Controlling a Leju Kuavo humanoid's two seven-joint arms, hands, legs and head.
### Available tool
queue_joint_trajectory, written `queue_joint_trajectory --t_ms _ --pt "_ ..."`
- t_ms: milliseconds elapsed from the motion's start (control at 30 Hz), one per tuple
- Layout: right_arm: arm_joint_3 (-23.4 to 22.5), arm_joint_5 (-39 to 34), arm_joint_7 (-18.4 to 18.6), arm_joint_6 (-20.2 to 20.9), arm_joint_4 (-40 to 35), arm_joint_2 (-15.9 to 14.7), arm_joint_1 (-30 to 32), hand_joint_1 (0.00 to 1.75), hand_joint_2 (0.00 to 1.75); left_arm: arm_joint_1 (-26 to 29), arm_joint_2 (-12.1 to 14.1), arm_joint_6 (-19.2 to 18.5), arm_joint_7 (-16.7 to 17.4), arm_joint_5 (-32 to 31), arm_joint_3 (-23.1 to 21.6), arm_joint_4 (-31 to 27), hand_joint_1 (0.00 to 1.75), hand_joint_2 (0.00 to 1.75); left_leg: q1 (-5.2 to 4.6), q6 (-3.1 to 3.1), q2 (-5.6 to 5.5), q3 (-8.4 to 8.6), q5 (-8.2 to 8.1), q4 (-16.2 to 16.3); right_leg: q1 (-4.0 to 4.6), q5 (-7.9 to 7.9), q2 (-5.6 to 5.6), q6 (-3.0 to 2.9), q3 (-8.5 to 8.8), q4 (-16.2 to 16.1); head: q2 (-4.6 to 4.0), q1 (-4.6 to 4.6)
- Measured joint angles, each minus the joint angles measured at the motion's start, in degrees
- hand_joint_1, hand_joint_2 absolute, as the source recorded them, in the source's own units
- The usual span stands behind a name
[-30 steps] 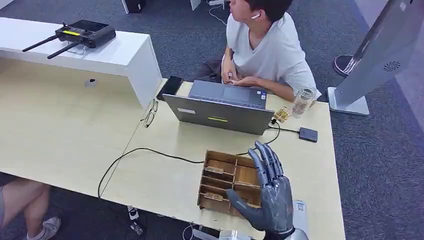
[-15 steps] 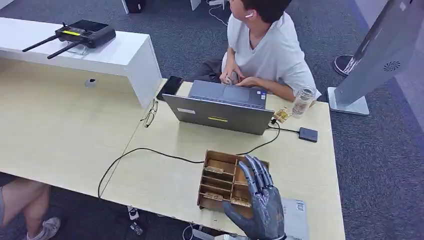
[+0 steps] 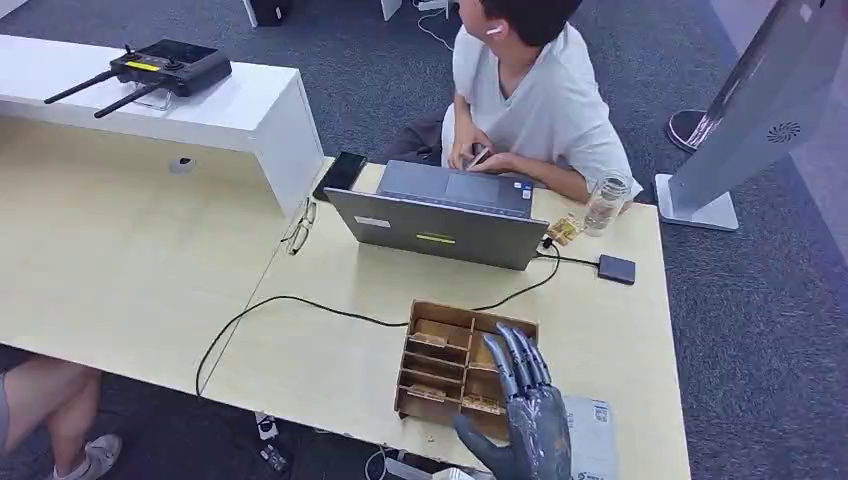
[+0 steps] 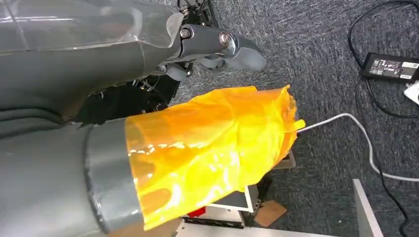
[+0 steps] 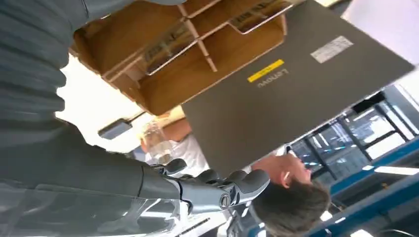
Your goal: Pass the card to the sensor for recognition and then transmit it.
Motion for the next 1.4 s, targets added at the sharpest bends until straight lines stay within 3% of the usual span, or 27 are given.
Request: queue_joint_trajectory --t_ms 567,767,833,967,1033,1233,1400 --pt "1.5 0.4 3.7 -2.9 1.5 -2.4 1.0 0.02 1.75 0.1 -0.4 0.3 0.0 0.2 0.1 0.0 0.00 0.00 0.00 0.00 0.00 0.00 0.00 0.0 0.00 0.00 0.00 0.00 0.00 0.0 0.00 -0.02" --pt "1.5 1.6 4.4 -3.8 1.5 -2.4 0.9 0.12 1.75 0.2 -0.4 0.6 0.0 0.1 0.1 0.0 0.00 0.00 0.00 0.00 0.00 0.00 0.00 0.0 0.00 0.00 0.00 0.00 0.00 0.0 0.00 0.00" --pt "1.5 2.1 4.7 -3.8 1.5 -2.4 0.8 0.26 1.75 0.2 -0.4 0.6 0.0 0.1 0.1 0.0 0.00 0.00 0.00 0.00 0.00 0.00 0.00 0.0 0.00 0.00 0.00 0.00 0.00 0.0 0.00 0.00" --pt "1.5 2.4 4.8 -3.8 1.5 -2.4 0.6 0.28 1.75 0.2 -0.4 0.6 0.1 0.0 0.1 0.0 0.00 0.00 0.00 0.00 0.00 0.00 0.00 0.0 0.00 0.00 0.00 0.00 0.00 0.0 0.00 -0.02" --pt "1.5 2.5 4.8 -3.7 1.5 -2.4 0.6 0.47 1.75 0.2 -0.4 0.6 0.1 0.0 0.1 0.0 0.00 0.00 0.00 0.00 0.00 0.00 0.00 0.0 0.00 0.00 0.00 0.00 0.00 0.0 0.00 -0.02" --pt "1.5 2.5 4.7 -3.7 1.5 -2.4 0.6 0.73 1.75 0.2 -0.4 0.6 0.1 0.0 0.1 0.0 0.00 0.00 0.00 0.00 0.00 0.00 0.00 0.0 0.00 0.00 0.00 0.00 0.00 0.0 0.00 -0.02" --pt "1.5 2.5 4.7 -3.7 1.5 -2.4 0.6 0.65 1.75 0.3 -0.4 0.6 0.2 0.0 0.1 0.0 0.00 0.00 0.00 0.00 0.00 0.00 0.00 0.0 0.00 0.00 0.00 0.00 0.00 0.0 0.00 -0.02"
